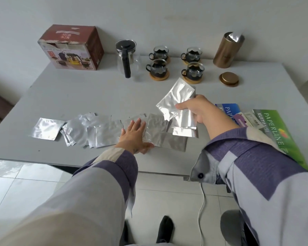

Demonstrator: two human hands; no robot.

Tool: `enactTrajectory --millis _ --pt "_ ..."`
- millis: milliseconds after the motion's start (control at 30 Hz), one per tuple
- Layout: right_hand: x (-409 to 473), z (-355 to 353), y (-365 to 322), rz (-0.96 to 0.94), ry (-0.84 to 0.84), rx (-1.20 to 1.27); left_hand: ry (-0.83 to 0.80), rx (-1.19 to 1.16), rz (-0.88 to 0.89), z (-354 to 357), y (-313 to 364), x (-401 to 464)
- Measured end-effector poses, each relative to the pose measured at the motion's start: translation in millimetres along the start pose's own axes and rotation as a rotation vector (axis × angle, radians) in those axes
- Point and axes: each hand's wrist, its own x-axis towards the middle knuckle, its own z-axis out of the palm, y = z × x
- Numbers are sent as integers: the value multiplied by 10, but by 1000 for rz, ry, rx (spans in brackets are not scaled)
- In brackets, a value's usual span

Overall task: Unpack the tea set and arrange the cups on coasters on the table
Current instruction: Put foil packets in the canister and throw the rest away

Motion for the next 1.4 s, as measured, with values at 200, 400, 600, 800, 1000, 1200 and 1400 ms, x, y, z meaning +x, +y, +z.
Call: enactTrajectory --millis 200,400,600,800,1000,1200,1400 --pt "55 459 466 -68 54 -207 17 51 9 -17 -89 -37" --pt "-65 861 857 71 235 -900 -24 91 -10 -38 -377 -119" --pt "-67 1090 785 174 309 -732 18 124 38 54 -458 -146" --pt "-56 1436 643 218 272 -507 68 132 115 94 -556 -145" --pt "-102 1662 611 158 306 -459 88 33 201 71 -704 -148" --pt "-155 1689 555 154 336 -253 161 -97 262 -174 -991 -126" --pt "-207 1571 90 -11 324 -174 268 -27 -135 -569 -1810 -245"
